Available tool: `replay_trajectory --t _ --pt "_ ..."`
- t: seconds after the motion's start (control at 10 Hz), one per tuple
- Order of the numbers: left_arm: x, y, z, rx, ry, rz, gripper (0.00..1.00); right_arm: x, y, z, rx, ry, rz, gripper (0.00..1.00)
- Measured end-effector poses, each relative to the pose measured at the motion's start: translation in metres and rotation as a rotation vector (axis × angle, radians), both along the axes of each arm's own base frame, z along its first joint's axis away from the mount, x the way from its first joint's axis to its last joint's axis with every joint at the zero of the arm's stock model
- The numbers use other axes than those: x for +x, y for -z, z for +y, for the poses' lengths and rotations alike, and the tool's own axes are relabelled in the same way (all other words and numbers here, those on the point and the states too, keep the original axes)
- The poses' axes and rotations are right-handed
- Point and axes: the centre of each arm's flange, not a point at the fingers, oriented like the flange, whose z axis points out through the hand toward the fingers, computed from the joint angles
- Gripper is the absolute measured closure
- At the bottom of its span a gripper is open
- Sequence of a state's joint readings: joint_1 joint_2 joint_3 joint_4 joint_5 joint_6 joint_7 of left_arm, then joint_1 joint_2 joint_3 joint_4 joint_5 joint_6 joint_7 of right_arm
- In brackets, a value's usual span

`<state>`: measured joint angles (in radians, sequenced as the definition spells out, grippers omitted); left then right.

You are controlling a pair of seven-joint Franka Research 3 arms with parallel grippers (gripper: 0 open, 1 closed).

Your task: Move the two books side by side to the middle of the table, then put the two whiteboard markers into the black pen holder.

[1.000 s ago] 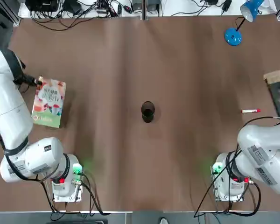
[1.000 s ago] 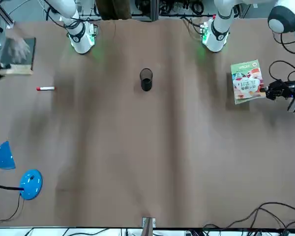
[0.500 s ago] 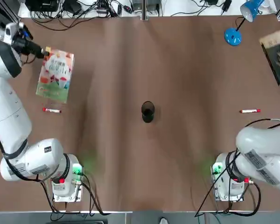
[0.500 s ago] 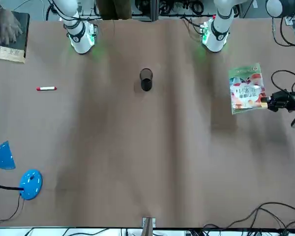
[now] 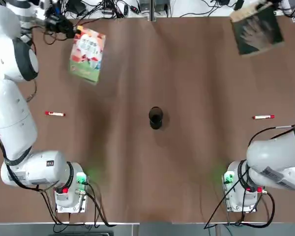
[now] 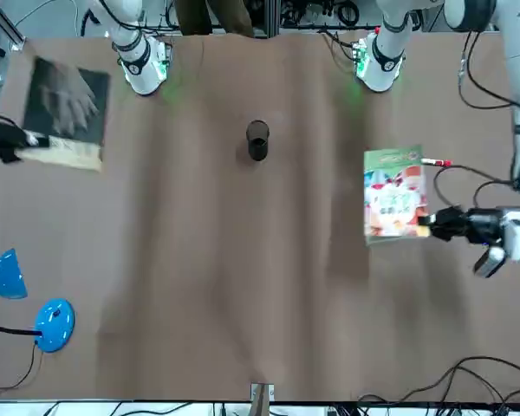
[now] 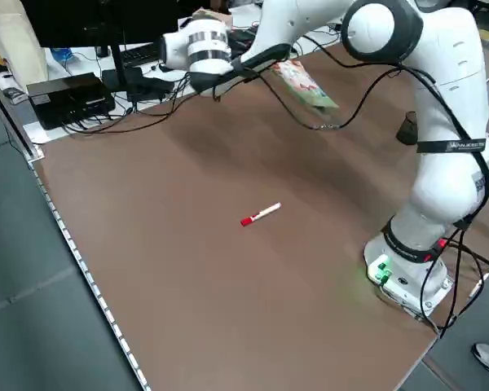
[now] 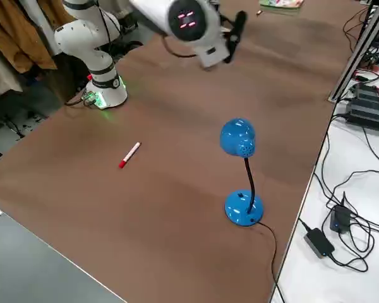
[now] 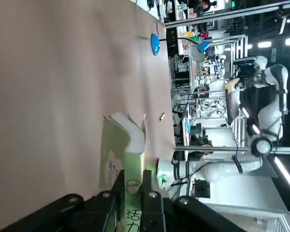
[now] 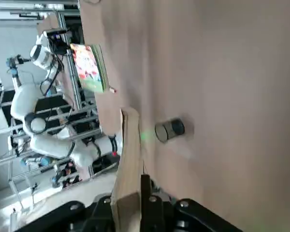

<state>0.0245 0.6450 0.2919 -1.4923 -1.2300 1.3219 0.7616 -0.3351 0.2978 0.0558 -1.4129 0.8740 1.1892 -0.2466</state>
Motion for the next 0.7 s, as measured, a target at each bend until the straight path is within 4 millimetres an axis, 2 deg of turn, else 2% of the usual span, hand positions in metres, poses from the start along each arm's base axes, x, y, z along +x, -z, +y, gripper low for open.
replay_trajectory --t 0.2,0.4,0.5,0.7 --pt "0.018 0.006 -0.066 0.037 -0.022 0.008 0.84 0.035 0.011 0.08 -0.045 0.051 -0.065 0.84" --pt "0.032 0.013 -0.131 0.088 -0.078 0.006 0.84 0.064 0.05 0.141 -0.08 0.1 -0.095 0.84" --pt "0.035 0.017 -0.162 0.104 -0.097 0.004 0.84 0.076 0.078 0.161 -0.096 0.124 -0.097 0.84" --pt "0.038 0.041 -0.219 0.11 -0.102 0.005 0.84 0.096 0.142 0.187 -0.13 0.17 -0.08 0.84"
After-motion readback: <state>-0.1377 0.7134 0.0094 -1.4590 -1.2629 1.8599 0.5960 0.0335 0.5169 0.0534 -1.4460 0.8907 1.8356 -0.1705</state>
